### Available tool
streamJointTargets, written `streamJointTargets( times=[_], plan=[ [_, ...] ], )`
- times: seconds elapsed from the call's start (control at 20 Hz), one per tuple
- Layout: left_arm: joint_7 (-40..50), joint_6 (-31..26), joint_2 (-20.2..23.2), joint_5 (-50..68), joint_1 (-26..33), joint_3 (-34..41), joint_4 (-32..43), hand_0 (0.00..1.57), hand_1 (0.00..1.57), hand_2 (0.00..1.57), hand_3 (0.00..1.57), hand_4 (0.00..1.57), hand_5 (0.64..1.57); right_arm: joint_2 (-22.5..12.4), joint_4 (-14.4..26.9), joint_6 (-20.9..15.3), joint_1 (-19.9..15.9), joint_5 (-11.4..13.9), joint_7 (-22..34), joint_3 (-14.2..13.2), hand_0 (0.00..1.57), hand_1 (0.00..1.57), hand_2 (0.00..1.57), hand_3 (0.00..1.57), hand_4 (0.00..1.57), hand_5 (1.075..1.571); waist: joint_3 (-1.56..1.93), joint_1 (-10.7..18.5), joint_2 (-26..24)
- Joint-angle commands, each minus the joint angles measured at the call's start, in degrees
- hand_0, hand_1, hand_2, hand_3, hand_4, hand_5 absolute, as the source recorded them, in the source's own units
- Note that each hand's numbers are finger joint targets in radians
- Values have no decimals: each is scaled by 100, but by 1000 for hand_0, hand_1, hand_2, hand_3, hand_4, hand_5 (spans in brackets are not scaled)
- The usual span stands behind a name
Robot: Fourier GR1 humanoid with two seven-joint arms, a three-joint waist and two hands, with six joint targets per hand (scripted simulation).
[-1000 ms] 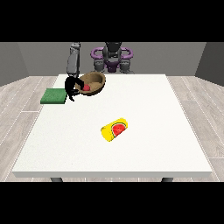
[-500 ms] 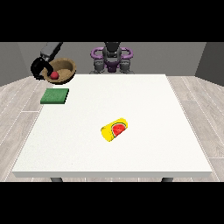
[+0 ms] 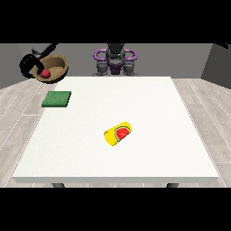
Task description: Pick the cup and pour the ball into the bowl, then pick the bowl and place it on the pad
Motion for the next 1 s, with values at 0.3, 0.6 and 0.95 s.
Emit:
streamJointTargets(
  times=[0.3,0.6,0.95],
  plan=[
    [-254,-73,176,153,-14,10,78,0,0,0,0,1206,1555,572,645,-246,-159,-78,-691,-224,1571,1571,1571,450,1052,1569,4,135,394],
    [-175,2,176,201,-11,-111,-121,0,0,0,0,1200,1556,585,1081,-109,-335,-230,-804,-402,1571,1571,1571,589,1004,1571,5,115,299],
    [-412,-300,435,374,9,60,167,0,0,0,0,1192,1563,91,1322,-636,-483,-263,-798,-759,1571,1571,1571,1087,0,1550,2,134,611]
  ],
)
